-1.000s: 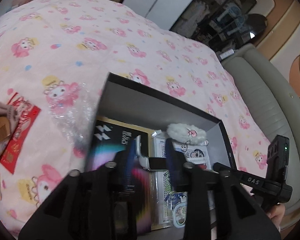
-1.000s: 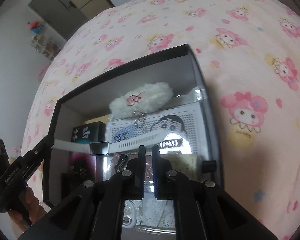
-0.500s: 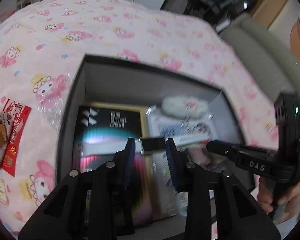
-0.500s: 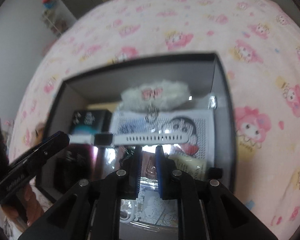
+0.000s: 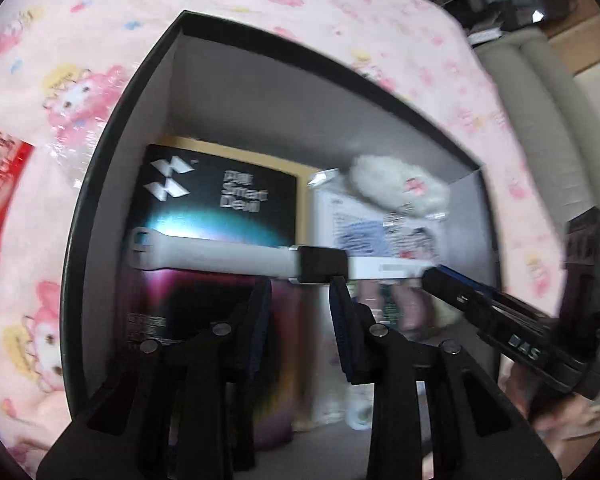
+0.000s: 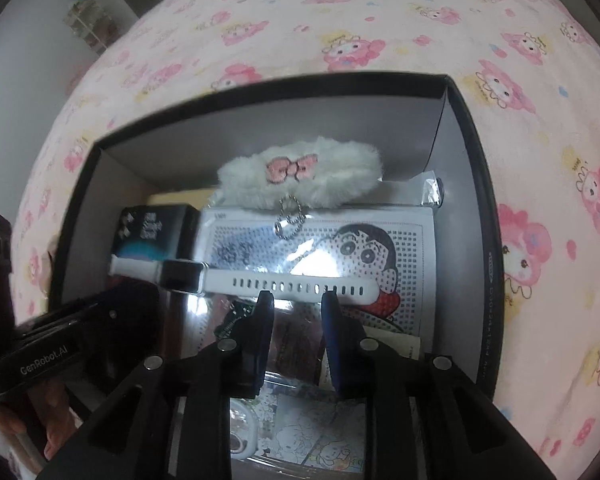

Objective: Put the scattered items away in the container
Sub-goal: 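Open the left gripper to release the watch and withdraw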

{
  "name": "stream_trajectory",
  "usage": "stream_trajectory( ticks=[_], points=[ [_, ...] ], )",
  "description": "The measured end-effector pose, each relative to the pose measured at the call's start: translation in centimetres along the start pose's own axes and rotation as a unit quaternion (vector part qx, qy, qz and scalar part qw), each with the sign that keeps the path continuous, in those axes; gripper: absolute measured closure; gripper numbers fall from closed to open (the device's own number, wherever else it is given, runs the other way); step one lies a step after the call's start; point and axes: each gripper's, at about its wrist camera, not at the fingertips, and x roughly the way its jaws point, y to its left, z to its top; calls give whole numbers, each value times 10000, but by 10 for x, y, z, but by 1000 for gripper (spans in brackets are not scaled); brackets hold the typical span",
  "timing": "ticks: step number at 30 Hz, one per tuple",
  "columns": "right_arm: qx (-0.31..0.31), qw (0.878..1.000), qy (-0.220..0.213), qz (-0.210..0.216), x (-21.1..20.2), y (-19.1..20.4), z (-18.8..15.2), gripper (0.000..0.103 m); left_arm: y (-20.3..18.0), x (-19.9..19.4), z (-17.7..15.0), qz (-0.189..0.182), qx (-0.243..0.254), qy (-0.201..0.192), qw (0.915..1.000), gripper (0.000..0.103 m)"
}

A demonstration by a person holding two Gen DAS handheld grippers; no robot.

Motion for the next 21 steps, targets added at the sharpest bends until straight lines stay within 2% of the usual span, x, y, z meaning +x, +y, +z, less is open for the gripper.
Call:
stream_trajectory(
  ticks=[4, 6, 8, 12, 14, 17, 21],
  points=[
    [-54, 9993, -318, 168, -8, 1, 3, 81, -15, -6, 0, 88, 323, -258, 9991, 73],
    [-77, 9992, -288, 269, -3, 2, 2, 81, -20, -5, -1, 48, 435, -339, 9985, 73],
    [52, 9995, -81, 301, 8, -1, 0, 81, -20, -5, 0, -49, 478, -428, 9979, 72],
    [27, 9999, 97, 97, 14, 0, -6, 81, -14, 9, 4, 327, 350, -97, 9988, 71],
    [-17, 10000, 86, 45, 13, 4, -7, 79, -13, 7, 4, 214, 317, -134, 9992, 70],
    [168, 9997, -49, 177, 9, 2, -7, 74, -14, -3, -1, -143, 413, -444, 9981, 68],
    [216, 9981, -553, 152, -20, 8, -13, 68, -31, -27, -19, -113, 861, -992, 9913, 68]
  ],
)
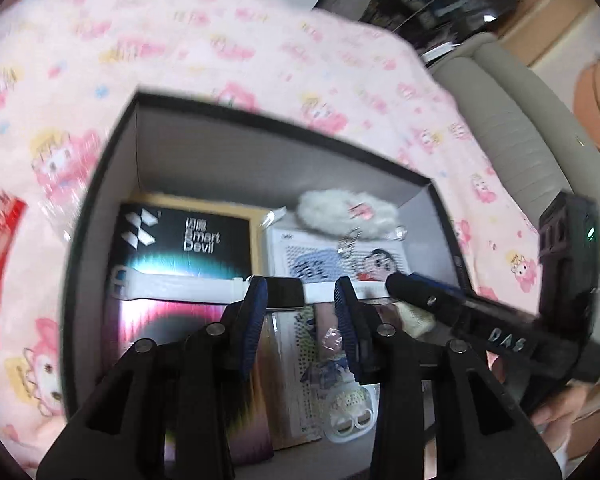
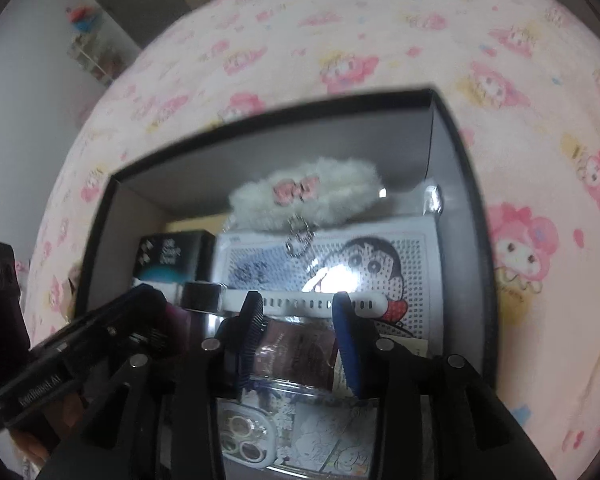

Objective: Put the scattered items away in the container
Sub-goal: 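Open the left gripper to release the watch and withdraw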

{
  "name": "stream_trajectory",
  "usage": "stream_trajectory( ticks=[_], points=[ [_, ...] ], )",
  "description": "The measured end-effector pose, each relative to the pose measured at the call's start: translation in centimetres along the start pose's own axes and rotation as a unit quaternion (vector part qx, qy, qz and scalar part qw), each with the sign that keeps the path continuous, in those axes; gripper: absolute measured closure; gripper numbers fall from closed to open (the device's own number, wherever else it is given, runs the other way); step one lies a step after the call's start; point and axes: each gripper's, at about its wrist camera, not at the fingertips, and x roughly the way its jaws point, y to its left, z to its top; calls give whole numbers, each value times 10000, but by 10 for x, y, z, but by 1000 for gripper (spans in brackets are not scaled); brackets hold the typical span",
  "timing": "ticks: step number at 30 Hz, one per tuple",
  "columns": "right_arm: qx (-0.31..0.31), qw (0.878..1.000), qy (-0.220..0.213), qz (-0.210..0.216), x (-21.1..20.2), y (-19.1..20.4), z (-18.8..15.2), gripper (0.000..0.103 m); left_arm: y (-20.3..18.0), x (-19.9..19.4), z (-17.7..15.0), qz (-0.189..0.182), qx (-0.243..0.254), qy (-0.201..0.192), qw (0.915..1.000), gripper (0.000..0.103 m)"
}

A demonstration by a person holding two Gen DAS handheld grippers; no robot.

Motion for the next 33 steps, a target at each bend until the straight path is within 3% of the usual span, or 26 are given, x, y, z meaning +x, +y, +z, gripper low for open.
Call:
stream_trajectory(
  ticks=[2, 4, 6, 13, 15, 22, 33],
  points=[
    [-167, 9992, -282, -210, -20, 9, -5, 56, -11, -19, -5, -43, 143, -276, 9995, 63],
    [-316, 9972, -496, -455, -36, 18, -15, 54, -18, -37, -7, -55, 212, -562, 9982, 56],
    [-428, 9956, -635, -545, -49, 21, -26, 54, -29, -48, -12, -8, 265, -683, 9973, 55],
    [-287, 9932, -975, -561, -67, 21, -61, 53, -41, -93, -40, 181, 591, -710, 9956, 55],
    [-313, 9926, -1032, -559, -74, 28, -72, 53, -44, -104, -49, 216, 700, -716, 9947, 49],
    [-460, 9889, -1266, -624, -92, 48, -104, 46, -56, -122, -74, 462, 1091, -681, 9906, 47],
    [-550, 9835, -1557, -739, -125, 75, -136, 41, -63, -148, -92, 447, 1391, -652, 9871, 46]
  ],
)
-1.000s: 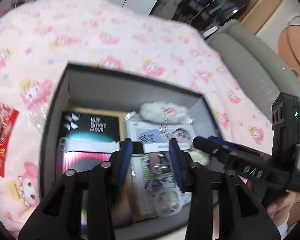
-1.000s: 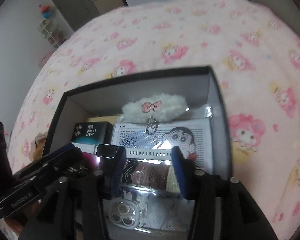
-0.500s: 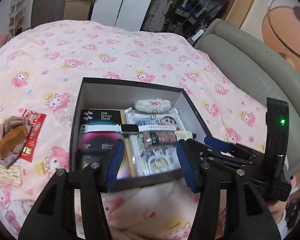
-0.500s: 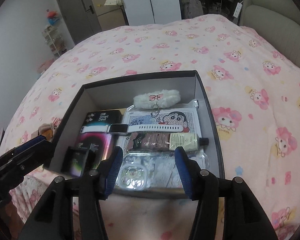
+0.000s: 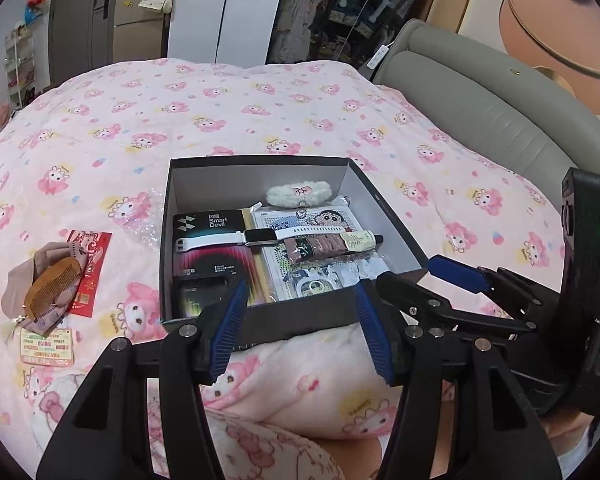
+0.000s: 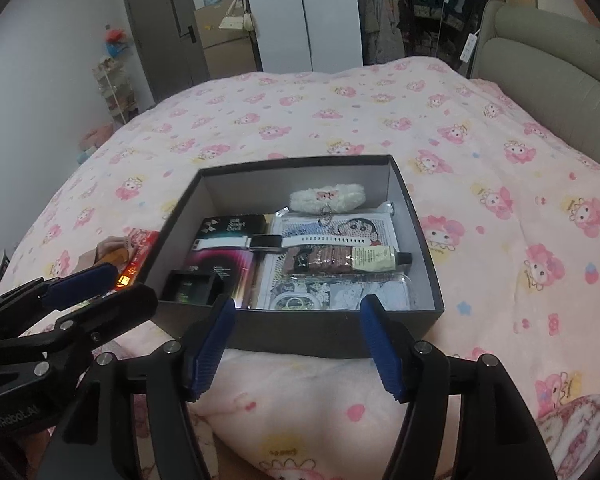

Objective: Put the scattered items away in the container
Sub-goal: 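Open the left gripper to release the watch and withdraw, then move the left gripper back to the wooden comb on the pile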

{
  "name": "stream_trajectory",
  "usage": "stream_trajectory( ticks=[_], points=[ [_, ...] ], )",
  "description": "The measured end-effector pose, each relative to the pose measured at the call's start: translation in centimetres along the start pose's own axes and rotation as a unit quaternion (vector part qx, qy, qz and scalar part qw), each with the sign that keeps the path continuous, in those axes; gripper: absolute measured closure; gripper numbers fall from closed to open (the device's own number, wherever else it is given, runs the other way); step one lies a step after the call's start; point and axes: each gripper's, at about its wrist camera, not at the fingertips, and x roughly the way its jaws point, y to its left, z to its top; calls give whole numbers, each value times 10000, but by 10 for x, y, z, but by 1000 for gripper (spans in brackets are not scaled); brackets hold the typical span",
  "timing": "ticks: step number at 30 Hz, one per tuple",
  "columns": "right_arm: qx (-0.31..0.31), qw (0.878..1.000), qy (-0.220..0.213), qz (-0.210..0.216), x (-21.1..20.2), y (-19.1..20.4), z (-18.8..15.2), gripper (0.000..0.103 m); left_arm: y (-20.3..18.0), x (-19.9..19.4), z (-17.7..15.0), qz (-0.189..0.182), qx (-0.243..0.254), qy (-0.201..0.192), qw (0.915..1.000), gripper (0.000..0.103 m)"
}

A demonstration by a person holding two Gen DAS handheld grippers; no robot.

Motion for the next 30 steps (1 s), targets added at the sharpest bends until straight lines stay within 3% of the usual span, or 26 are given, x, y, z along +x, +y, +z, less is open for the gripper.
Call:
stream_trajectory(
  ticks=[10, 30],
  points=[
    [-249, 9996, 42, 136, -6, 36, -2, 41, 24, -26, -8, 131, 46, -31, 9999, 46],
    [-1278, 9891, 528, 507, 38, 164, -2, 41, 152, -64, -41, 473, -964, -14, 9942, 46]
  ],
)
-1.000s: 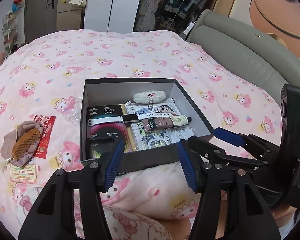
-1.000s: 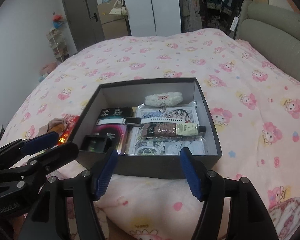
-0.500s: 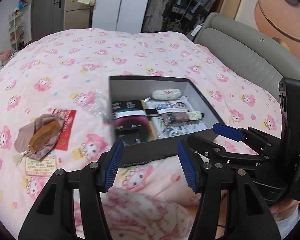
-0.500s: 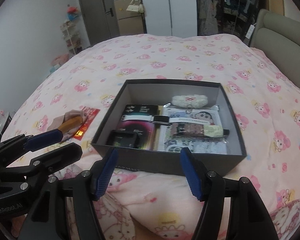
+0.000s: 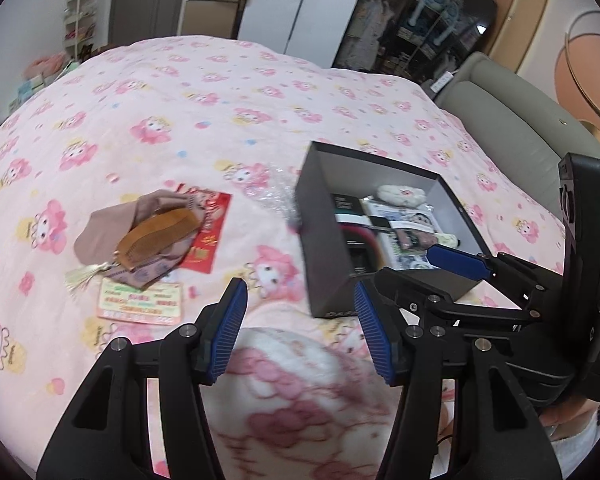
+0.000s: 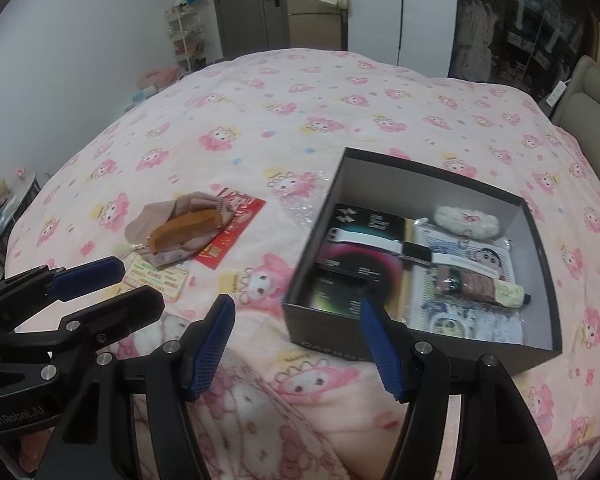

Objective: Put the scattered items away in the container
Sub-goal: 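Move the left gripper back to the wooden comb on the pile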

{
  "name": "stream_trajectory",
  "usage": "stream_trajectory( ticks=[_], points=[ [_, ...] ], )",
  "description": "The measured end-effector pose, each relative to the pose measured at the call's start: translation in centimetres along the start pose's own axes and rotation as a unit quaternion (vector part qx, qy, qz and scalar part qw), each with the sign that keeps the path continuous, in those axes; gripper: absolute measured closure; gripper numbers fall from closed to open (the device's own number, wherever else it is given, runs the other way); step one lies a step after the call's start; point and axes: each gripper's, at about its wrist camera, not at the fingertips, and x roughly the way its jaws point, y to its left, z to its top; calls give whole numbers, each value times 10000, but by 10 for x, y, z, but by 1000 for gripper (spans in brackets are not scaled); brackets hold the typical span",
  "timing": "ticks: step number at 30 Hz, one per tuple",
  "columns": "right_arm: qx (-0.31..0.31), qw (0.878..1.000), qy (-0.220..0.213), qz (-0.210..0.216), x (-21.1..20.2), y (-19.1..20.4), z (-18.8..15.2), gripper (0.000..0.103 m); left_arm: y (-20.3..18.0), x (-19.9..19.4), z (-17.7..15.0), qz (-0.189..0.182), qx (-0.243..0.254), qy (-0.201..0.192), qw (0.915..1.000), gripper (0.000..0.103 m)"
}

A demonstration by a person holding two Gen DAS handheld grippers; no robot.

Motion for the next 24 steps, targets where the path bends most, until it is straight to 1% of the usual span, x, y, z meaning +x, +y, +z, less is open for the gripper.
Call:
stream_trajectory(
  ticks=[5, 8, 12, 14, 18, 22, 24],
  points=[
    [-178, 9996, 215, 69, 18, 20, 3, 41, 24, 4, -6, 31, -228, 63, 9997, 46],
    [-270, 9989, 337, 180, 28, 31, 6, 41, 42, 6, -9, -51, -433, 118, 9990, 46],
    [-192, 9956, 583, 710, 46, 41, 14, 41, 65, 7, -13, 48, -666, 61, 9978, 45],
    [-188, 9943, 647, 822, 55, 46, 20, 41, 77, 10, -14, 92, -768, 108, 9969, 45],
    [-317, 9936, 692, 839, 70, 59, 35, 41, 107, 21, -19, 179, -1096, 165, 9937, 45],
    [-370, 9917, 841, 898, 91, 67, 49, 41, 137, 33, -22, 92, -1480, 208, 9887, 45],
    [-339, 9908, 919, 935, 102, 68, 54, 41, 152, 38, -18, 47, -1651, 154, 9861, 46]
  ],
)
